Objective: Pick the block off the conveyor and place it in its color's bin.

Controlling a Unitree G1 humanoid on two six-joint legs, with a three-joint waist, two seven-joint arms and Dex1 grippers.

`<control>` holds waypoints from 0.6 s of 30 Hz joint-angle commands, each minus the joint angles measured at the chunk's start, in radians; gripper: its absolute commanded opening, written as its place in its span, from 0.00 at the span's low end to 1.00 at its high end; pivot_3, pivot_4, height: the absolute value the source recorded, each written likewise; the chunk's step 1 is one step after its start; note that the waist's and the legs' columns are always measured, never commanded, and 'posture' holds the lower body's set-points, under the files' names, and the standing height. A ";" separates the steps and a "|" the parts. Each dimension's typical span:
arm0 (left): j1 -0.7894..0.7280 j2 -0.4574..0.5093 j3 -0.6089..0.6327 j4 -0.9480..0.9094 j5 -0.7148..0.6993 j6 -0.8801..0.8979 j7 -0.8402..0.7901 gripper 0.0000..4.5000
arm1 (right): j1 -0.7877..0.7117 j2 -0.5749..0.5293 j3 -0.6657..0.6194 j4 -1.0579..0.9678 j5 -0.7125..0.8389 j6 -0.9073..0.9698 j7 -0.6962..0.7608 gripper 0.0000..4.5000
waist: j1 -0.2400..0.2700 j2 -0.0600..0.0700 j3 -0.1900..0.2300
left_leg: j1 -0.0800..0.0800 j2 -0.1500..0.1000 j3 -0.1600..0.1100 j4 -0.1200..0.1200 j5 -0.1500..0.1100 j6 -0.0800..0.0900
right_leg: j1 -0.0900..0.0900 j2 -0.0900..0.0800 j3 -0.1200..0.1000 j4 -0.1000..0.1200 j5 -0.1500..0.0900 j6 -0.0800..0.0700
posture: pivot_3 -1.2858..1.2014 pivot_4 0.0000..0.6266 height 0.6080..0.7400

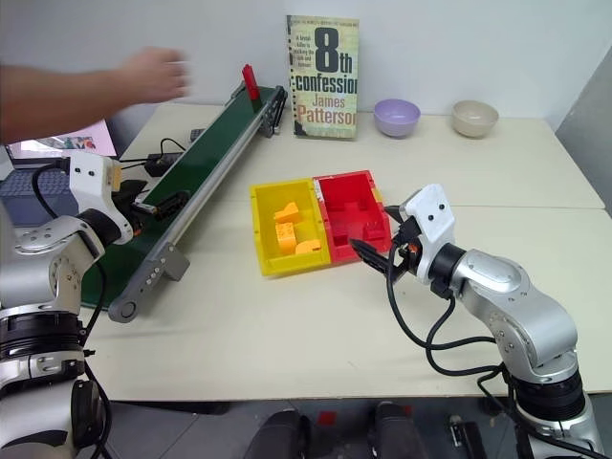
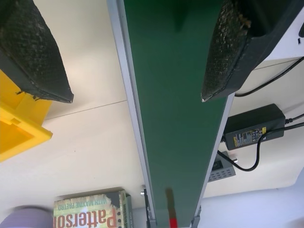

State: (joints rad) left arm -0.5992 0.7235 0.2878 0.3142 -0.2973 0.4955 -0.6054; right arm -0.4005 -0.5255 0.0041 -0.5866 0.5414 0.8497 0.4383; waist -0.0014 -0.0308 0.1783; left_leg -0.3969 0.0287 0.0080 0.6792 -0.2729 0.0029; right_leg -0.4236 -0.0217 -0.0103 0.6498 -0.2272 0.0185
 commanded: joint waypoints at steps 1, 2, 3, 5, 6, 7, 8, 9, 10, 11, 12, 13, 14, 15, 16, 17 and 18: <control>0.000 0.026 0.030 -0.051 -0.016 -0.003 -0.003 1.00 | -0.011 0.000 -0.021 -0.035 0.018 -0.010 0.008 1.00 | 0.000 0.000 0.000 | 0.000 0.000 0.000 0.000 0.000 0.000 | 0.000 0.000 0.000 0.000 0.000 0.000 | 0.52 0.24 1.00; 0.002 0.026 0.034 -0.053 -0.019 -0.002 -0.002 1.00 | -0.013 0.000 -0.020 -0.035 0.018 -0.009 0.009 1.00 | 0.000 0.000 0.000 | 0.000 0.000 0.000 0.000 0.000 0.000 | 0.000 0.000 0.000 0.000 0.000 0.000 | 0.52 0.24 1.00; 0.004 0.027 0.037 -0.055 -0.021 -0.001 -0.002 1.00 | -0.014 0.000 -0.020 -0.035 0.019 -0.009 0.009 1.00 | 0.000 0.000 0.000 | 0.000 0.000 0.000 0.000 0.000 0.000 | 0.000 0.000 0.000 0.000 0.000 0.000 | 0.52 0.24 1.00; 0.011 0.027 0.047 -0.060 -0.027 0.000 0.003 1.00 | -0.017 -0.002 -0.019 -0.035 0.020 -0.007 0.012 1.00 | 0.000 0.000 0.000 | 0.000 0.000 0.000 0.000 0.000 0.000 | 0.000 0.000 0.000 0.000 0.000 0.000 | 0.52 0.24 1.00; 0.020 0.025 0.059 -0.067 -0.033 -0.001 0.011 1.00 | -0.022 -0.006 -0.019 -0.033 0.021 -0.007 0.018 1.00 | 0.000 0.000 0.000 | 0.000 0.000 0.000 0.000 0.000 0.000 | 0.000 0.000 0.000 0.000 0.000 0.000 | 0.52 0.24 1.00; 0.026 0.023 0.068 -0.072 -0.037 -0.001 0.017 1.00 | -0.026 -0.009 -0.019 -0.031 0.021 -0.006 0.022 1.00 | 0.000 0.000 0.000 | 0.000 0.000 0.000 0.000 0.000 0.000 | 0.000 0.000 0.000 0.000 0.000 0.000 | 0.52 0.24 1.00; 0.036 0.018 0.083 -0.078 -0.043 -0.003 0.026 1.00 | -0.033 -0.011 -0.019 -0.028 0.023 -0.005 0.027 1.00 | 0.000 0.000 0.000 | 0.000 0.000 0.000 0.000 0.000 0.000 | 0.000 0.000 0.000 0.000 0.000 0.000 | 0.52 0.24 1.00; 0.044 0.008 0.100 -0.082 -0.053 -0.004 0.037 1.00 | -0.041 -0.010 -0.020 -0.026 0.029 -0.004 0.033 1.00 | 0.000 0.000 0.000 | 0.000 0.000 0.000 0.000 0.000 0.000 | 0.000 0.000 0.000 0.000 0.000 0.000 | 0.52 0.24 1.00; 0.049 0.001 0.112 -0.086 -0.059 -0.004 0.045 1.00 | -0.047 -0.010 -0.020 -0.024 0.032 -0.004 0.038 1.00 | 0.000 0.000 0.000 | 0.000 0.000 0.000 0.000 0.000 0.000 | 0.000 0.000 0.000 0.000 0.000 0.000 | 0.52 0.24 1.00; 0.052 -0.011 0.129 -0.086 -0.070 -0.004 0.060 1.00 | -0.062 -0.006 -0.018 -0.019 0.042 -0.006 0.049 1.00 | 0.000 0.000 0.000 | 0.000 0.000 0.000 0.000 0.000 0.000 | 0.000 0.000 0.000 0.000 0.000 0.000 | 0.52 0.24 1.00; 0.053 -0.021 0.139 -0.088 -0.082 -0.006 0.065 1.00 | -0.076 -0.004 -0.013 -0.013 0.051 -0.014 0.066 1.00 | 0.000 0.000 0.000 | 0.000 0.000 0.000 0.000 0.000 0.000 | 0.000 0.000 0.000 0.000 0.000 0.000 | 0.52 0.24 1.00; 0.052 -0.030 0.144 -0.088 -0.091 -0.007 0.070 1.00 | -0.088 0.002 -0.013 -0.009 0.064 -0.018 0.077 1.00 | 0.000 0.000 0.000 | 0.000 0.000 0.000 0.000 0.000 0.000 | 0.000 0.000 0.000 0.000 0.000 0.000 | 0.52 0.24 1.00; 0.049 -0.036 0.143 -0.084 -0.092 -0.011 0.074 1.00 | -0.103 0.012 -0.017 -0.001 0.083 -0.019 0.088 1.00 | 0.000 0.000 0.000 | 0.000 0.000 0.000 0.000 0.000 0.000 | 0.000 0.000 0.000 0.000 0.000 0.000 | 0.52 0.24 1.00; 0.044 -0.042 0.141 -0.079 -0.096 -0.014 0.071 1.00 | -0.121 0.019 -0.016 0.009 0.097 -0.026 0.107 1.00 | 0.000 0.000 0.000 | 0.000 0.000 -0.001 0.000 0.000 0.000 | 0.000 0.000 0.000 0.000 0.000 0.000 | 0.52 0.24 1.00; 0.039 -0.046 0.139 -0.074 -0.100 -0.017 0.072 1.00 | -0.138 0.023 -0.015 0.020 0.106 -0.032 0.123 1.00 | 0.000 0.000 0.000 | 0.000 0.000 -0.001 0.000 0.000 0.000 | 0.000 0.000 0.000 0.000 0.000 0.000 | 0.52 0.24 1.00; 0.036 -0.048 0.138 -0.071 -0.104 -0.018 0.072 1.00 | -0.149 0.024 -0.013 0.027 0.111 -0.037 0.134 1.00 | 0.000 0.000 0.000 | 0.000 0.000 -0.001 0.000 0.000 0.000 | 0.000 0.000 0.000 0.000 0.000 0.000 | 0.52 0.24 1.00; 0.029 -0.050 0.134 -0.064 -0.106 -0.019 0.070 1.00 | -0.169 0.029 -0.010 0.041 0.119 -0.044 0.151 1.00 | 0.001 0.000 0.000 | 0.000 0.000 -0.001 0.000 0.000 0.000 | 0.001 0.000 0.000 0.000 0.000 0.000 | 0.52 0.24 1.00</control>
State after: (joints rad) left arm -0.5428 0.6677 0.4059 0.2739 -0.3855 0.4952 -0.5350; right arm -0.5323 -0.5003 0.0078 -0.5544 0.6322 0.8363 0.5524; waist -0.0006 -0.0308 0.1783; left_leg -0.3967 0.0289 0.0064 0.6794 -0.2729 0.0029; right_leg -0.4230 -0.0217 -0.0104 0.6498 -0.2272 0.0184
